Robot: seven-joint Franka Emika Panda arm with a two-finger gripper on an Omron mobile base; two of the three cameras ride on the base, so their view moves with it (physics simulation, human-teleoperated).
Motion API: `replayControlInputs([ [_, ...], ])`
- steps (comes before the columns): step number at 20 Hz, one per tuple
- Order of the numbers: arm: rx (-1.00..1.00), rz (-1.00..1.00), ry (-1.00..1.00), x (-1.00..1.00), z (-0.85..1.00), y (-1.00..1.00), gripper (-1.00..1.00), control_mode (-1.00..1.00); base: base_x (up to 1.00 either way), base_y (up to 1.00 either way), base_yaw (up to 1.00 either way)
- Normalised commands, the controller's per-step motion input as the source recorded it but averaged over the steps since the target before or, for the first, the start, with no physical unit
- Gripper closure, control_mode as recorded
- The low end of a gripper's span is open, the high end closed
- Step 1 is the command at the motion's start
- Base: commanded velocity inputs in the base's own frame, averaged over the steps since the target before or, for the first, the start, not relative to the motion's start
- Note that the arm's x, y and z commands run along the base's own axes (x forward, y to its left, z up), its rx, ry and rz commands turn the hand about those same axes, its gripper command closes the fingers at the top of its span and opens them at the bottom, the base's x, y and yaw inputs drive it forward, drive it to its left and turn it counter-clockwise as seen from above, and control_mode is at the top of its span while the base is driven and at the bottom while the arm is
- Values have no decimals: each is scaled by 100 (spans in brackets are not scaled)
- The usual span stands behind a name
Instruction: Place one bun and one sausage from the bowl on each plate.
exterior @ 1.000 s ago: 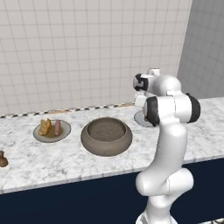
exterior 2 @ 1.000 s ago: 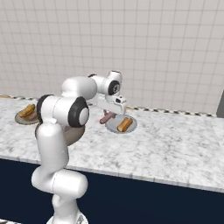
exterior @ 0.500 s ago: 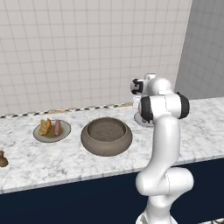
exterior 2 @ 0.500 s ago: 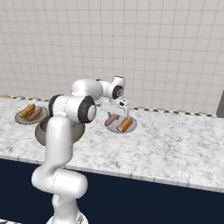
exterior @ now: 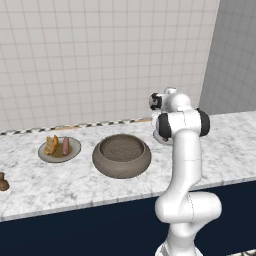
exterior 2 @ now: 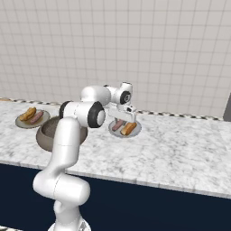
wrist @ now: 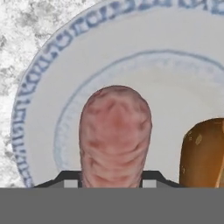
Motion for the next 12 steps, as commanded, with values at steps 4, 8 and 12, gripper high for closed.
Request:
replayControlInputs([
  [4, 0, 0, 0, 4, -24, 0, -100, -100, 0, 0, 0],
  [8, 0, 0, -6, 0, -5, 0, -100, -100, 0, 0, 0],
  [12, -3, 0, -9, 0, -23, 0, -100, -100, 0, 0, 0],
])
